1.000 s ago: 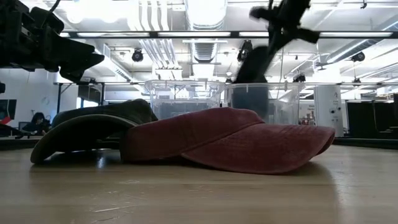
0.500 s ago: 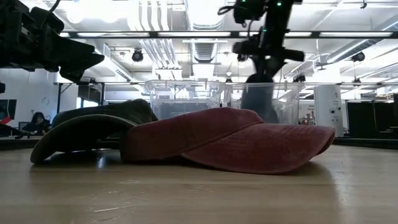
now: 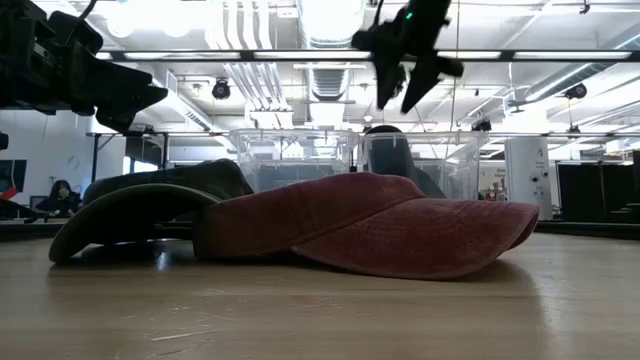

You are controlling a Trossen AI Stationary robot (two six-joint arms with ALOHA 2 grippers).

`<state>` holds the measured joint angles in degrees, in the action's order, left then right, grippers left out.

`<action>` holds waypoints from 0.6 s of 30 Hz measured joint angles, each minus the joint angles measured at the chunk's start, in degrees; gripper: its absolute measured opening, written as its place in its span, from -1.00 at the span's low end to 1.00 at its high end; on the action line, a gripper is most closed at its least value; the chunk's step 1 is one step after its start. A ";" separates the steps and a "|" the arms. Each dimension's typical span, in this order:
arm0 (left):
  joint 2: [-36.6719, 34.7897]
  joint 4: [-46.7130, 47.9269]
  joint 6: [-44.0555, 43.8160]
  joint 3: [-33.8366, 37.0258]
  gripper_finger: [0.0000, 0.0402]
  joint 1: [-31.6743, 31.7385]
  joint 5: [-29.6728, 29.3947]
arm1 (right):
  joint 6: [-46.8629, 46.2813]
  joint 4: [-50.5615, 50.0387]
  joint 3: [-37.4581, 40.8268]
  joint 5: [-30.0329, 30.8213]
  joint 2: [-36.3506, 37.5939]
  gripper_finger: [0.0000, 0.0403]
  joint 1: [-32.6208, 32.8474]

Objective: Pick & Place hat
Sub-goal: Put the black cap into the right transparent bin

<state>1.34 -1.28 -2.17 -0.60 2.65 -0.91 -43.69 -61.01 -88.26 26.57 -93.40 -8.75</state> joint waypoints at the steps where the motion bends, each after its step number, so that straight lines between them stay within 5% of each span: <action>1: -0.02 0.00 0.00 -0.01 -0.05 -0.01 0.00 | 0.13 -0.30 -0.19 1.32 1.08 0.22 0.90; 4: -0.02 0.00 0.00 0.00 -0.05 -0.01 0.00 | 1.81 0.41 -0.25 2.37 4.62 0.24 4.53; 9: -0.01 0.00 0.00 -0.01 -0.05 0.01 0.00 | 1.56 3.61 -0.23 -4.37 7.43 0.22 14.24; 18: -0.02 -0.26 1.45 0.00 -0.05 0.01 -0.72 | -29.43 8.92 1.56 -13.19 1.86 0.16 28.63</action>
<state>1.32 -1.54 -0.73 -0.60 2.66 -1.63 -73.12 -52.09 -86.70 13.39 -91.54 19.88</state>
